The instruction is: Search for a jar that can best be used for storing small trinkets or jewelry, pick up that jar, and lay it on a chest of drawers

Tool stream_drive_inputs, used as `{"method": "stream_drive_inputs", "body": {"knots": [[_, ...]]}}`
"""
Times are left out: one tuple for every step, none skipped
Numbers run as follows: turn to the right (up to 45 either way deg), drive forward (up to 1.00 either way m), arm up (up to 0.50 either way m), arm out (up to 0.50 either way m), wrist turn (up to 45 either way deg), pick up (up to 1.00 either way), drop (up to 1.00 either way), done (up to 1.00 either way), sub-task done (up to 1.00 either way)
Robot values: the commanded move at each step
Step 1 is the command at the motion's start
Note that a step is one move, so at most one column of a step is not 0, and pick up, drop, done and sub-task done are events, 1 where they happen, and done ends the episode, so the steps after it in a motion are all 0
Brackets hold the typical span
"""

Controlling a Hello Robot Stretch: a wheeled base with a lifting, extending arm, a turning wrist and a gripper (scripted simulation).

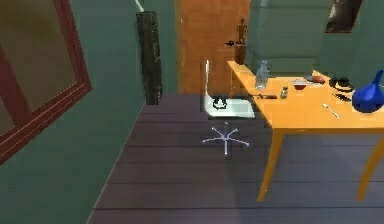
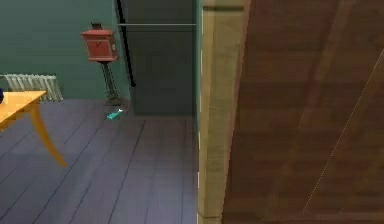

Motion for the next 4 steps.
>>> {"method": "stream_drive_inputs", "body": {"knots": [[42.0, 0.0, 0.0, 0.0, 0.0, 0.0, 0.0, 0.0, 0.0], [0.0, 0.4, 0.0, 0.0, 0.0, 0.0, 0.0, 0.0, 0.0], [27.0, 0.0, 0.0, 0.0, 0.0, 0.0, 0.0, 0.0, 0.0], [0.0, 0.55, 0.0, 0.0, 0.0, 0.0, 0.0, 0.0, 0.0]]}}
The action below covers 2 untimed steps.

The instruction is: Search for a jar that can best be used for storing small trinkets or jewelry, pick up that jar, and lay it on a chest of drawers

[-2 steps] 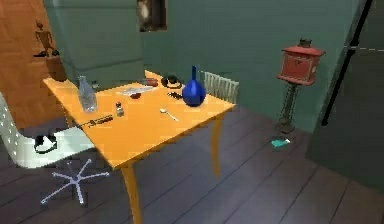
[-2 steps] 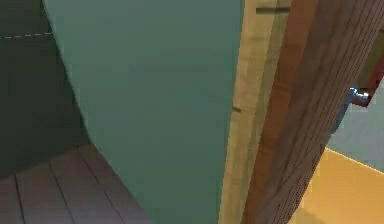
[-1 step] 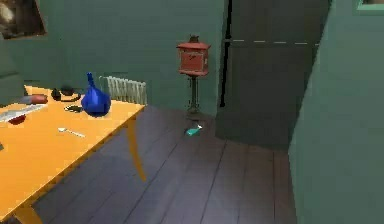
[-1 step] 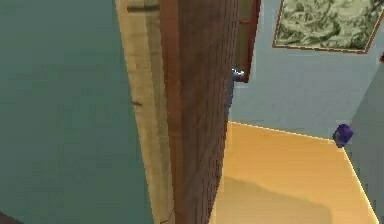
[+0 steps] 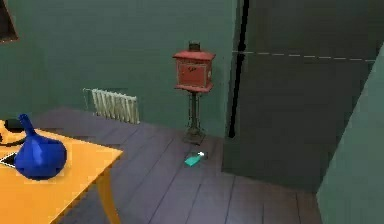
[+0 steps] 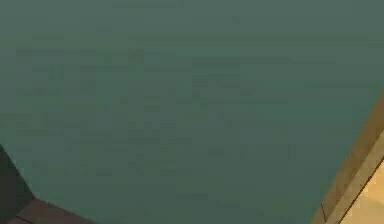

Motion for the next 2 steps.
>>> {"method": "stream_drive_inputs", "body": {"knots": [[-45.0, 0.0, 0.0, 0.0, 0.0, 0.0, 0.0, 0.0, 0.0], [-45.0, 0.0, 0.0, 0.0, 0.0, 0.0, 0.0, 0.0, 0.0]]}}
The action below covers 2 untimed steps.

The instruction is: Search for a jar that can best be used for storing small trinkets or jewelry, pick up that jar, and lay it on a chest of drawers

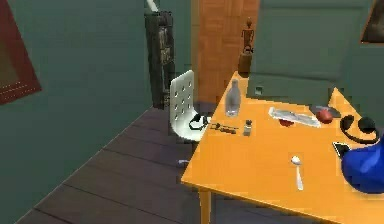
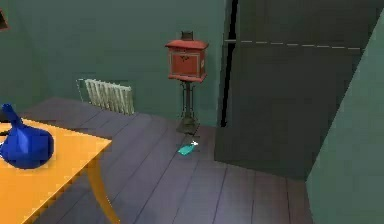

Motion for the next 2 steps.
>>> {"method": "stream_drive_inputs", "body": {"knots": [[-39.0, 0.0, 0.0, 0.0, 0.0, 0.0, 0.0, 0.0, 0.0], [45.0, 0.0, 0.0, 0.0, 0.0, 0.0, 0.0, 0.0, 0.0]]}}
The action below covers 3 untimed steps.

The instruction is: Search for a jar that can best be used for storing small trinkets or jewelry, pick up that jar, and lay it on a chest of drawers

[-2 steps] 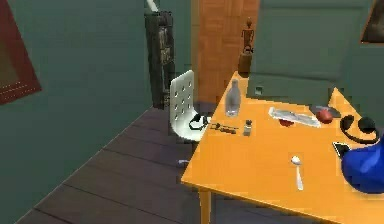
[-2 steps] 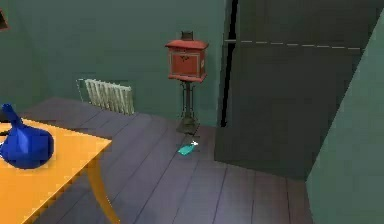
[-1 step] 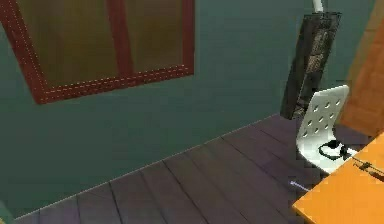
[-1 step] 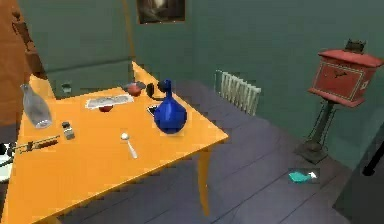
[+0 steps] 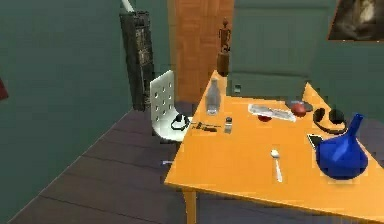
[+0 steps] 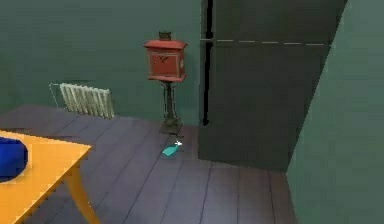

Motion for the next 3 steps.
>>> {"method": "stream_drive_inputs", "body": {"knots": [[12.0, 0.0, 0.0, 0.0, 0.0, 0.0, 0.0, 0.0, 0.0], [0.0, 0.35, 0.0, 0.0, 0.0, 0.0, 0.0, 0.0, 0.0], [-39.0, 0.0, 0.0, 0.0, 0.0, 0.0, 0.0, 0.0, 0.0]]}}
